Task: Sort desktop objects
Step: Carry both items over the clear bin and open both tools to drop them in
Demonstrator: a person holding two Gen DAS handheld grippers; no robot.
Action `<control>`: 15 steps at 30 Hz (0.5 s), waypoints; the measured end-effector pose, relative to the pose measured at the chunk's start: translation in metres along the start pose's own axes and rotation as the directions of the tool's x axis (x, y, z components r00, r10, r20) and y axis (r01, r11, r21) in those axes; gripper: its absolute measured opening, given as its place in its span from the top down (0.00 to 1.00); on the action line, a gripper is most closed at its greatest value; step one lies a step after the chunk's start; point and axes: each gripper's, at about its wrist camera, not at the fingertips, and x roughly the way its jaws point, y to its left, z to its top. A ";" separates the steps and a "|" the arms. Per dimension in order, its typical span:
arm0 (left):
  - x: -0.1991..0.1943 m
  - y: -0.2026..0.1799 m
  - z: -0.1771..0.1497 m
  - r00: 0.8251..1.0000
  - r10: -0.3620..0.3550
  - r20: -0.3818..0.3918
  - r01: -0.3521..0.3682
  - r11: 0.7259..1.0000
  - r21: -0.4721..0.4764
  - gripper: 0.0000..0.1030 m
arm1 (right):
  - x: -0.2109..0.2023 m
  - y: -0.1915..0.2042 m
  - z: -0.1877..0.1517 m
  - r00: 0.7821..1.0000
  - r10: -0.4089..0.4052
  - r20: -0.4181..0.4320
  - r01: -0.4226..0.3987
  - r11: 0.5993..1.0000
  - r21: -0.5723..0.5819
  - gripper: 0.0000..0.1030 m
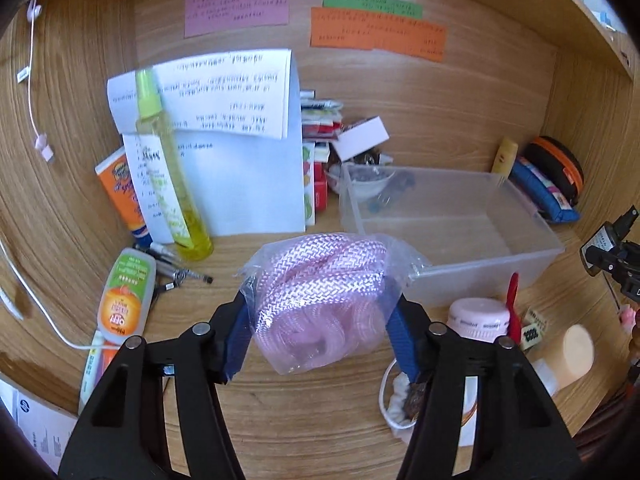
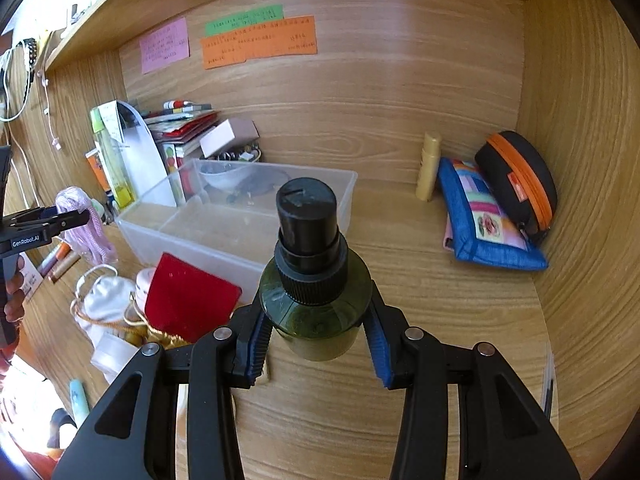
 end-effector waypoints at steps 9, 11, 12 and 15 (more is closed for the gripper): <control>-0.020 -0.008 0.030 0.996 -0.042 0.076 0.040 0.999 0.018 0.43 | 0.002 0.001 0.024 0.999 0.029 0.039 -0.028 1.000 -0.012 0.62; -0.022 -0.011 0.037 0.995 -0.053 0.088 0.051 0.998 0.021 0.43 | 0.003 0.002 0.031 0.998 0.031 0.049 -0.030 0.999 -0.017 0.62; -0.023 -0.012 0.041 0.994 -0.061 0.093 0.059 0.998 0.024 0.43 | 0.004 0.003 0.035 0.998 0.033 0.053 -0.032 0.999 -0.019 0.62; -0.020 -0.019 0.051 0.992 -0.083 0.100 0.080 0.996 0.035 0.43 | 0.008 0.004 0.045 0.997 0.048 0.057 -0.047 0.999 -0.028 0.62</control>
